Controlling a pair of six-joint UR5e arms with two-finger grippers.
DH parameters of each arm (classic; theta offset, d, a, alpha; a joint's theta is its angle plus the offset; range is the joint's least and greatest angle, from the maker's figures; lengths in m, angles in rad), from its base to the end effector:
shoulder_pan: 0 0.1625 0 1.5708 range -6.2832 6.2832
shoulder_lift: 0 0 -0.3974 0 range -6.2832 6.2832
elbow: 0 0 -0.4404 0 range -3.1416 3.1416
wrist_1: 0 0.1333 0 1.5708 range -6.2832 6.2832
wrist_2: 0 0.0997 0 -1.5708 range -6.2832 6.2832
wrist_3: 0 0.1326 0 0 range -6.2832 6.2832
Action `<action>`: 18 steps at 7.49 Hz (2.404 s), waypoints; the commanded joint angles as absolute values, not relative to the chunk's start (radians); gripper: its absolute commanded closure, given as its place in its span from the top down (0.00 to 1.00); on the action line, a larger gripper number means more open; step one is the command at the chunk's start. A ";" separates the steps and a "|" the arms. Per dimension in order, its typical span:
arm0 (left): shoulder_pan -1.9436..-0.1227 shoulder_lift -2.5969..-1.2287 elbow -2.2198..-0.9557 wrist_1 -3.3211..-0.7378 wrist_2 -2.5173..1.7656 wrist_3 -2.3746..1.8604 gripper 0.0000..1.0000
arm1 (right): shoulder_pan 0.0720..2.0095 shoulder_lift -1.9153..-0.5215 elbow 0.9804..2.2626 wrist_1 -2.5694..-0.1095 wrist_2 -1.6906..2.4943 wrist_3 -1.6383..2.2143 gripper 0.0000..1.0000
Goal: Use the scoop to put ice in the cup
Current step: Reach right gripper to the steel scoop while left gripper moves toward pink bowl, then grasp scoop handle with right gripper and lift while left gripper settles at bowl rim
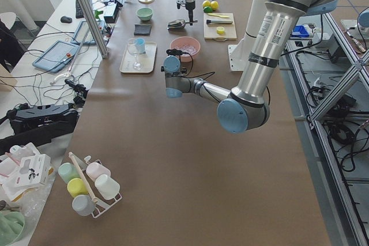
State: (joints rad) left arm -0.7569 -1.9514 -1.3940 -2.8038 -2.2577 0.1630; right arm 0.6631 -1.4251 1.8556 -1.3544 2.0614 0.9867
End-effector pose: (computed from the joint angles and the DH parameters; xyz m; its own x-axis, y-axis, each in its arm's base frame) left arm 0.4706 -0.5122 0.3572 0.0573 0.9954 0.0772 -0.1079 -0.0707 0.9916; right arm -0.4355 -0.4301 0.4051 0.7006 -0.0700 0.7101 0.0805 0.9966 0.0187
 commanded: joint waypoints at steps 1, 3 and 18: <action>-0.688 -1.985 -1.388 -2.804 -2.159 0.097 0.98 | 0.653 -1.425 1.856 -1.351 2.063 0.991 0.74; -0.670 -1.988 -1.379 -2.807 -2.169 0.089 0.98 | 0.650 -1.430 1.856 -1.353 2.065 0.991 0.68; -0.580 -2.062 -1.296 -2.922 -2.141 -0.061 0.98 | 0.688 -1.505 2.072 -1.549 1.953 0.488 0.00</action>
State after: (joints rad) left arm -0.5851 -2.0606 -1.2969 -2.9206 -2.1391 -0.0603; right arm 0.6586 -1.4956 2.0523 -1.5431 1.9524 0.5636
